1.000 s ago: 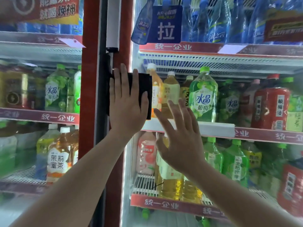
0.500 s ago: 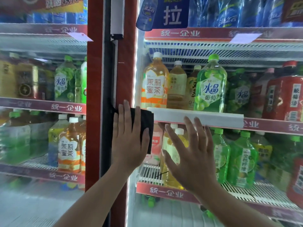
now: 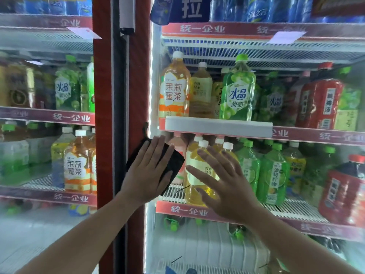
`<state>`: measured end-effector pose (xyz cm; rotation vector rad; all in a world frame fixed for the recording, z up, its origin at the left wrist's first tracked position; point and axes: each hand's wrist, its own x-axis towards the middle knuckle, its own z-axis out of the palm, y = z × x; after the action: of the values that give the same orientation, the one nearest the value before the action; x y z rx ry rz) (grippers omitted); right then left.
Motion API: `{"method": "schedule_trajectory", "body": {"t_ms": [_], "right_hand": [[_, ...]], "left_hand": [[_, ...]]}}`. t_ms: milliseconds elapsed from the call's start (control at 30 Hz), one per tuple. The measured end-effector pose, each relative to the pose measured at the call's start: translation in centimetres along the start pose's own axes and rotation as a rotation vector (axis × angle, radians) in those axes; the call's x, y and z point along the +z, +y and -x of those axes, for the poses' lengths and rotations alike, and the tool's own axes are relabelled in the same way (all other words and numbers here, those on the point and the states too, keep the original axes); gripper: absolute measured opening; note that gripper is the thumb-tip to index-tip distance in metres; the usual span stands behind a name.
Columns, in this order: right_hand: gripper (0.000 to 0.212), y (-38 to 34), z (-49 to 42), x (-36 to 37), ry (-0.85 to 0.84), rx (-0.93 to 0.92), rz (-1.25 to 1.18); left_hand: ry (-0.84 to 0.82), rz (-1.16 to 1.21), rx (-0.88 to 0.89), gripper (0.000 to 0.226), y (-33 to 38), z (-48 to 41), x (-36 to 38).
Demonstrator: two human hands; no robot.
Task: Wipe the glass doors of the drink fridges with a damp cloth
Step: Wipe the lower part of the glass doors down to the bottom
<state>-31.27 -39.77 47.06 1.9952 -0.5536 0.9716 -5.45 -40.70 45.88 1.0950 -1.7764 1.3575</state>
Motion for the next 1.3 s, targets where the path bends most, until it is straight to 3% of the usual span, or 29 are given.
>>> {"method": "schedule_trajectory", "body": {"t_ms": [133,267,400,500,767,1067,1300], "right_hand": [[0.054,1.3,0.5,-0.8,-0.028,-0.064,-0.117],[0.051,2.7,0.9,-1.4,0.028,-0.087,-0.200],[0.059,3.3,0.7,-1.5,0.086,0.115,0.014],[0.064,3.2,0.7,-2.1,0.094,0.297,0.102],[0.067,2.7,2.8,-1.4,-0.009,0.351,0.196],[0.066,3.0,3.4,-2.3,-0.111,0.335,0.184],[0.065,3.7,4.9,-3.1,-0.101,0.330,0.180]], "left_hand": [[-0.026,-0.006,0.080,0.063,-2.2,-4.8,-1.6],[0.057,0.009,-0.065,0.062,-2.9,-11.0,-3.0],[0.120,0.038,-0.309,0.062,-2.0,-15.4,-3.3],[0.162,0.033,-0.338,0.061,-1.0,-15.5,-2.8],[0.083,0.078,-0.176,0.066,1.8,-8.5,-1.5],[-0.006,-0.017,0.196,0.066,3.2,-0.6,0.8],[0.018,-0.019,0.236,0.065,2.9,-1.0,0.6]]}}
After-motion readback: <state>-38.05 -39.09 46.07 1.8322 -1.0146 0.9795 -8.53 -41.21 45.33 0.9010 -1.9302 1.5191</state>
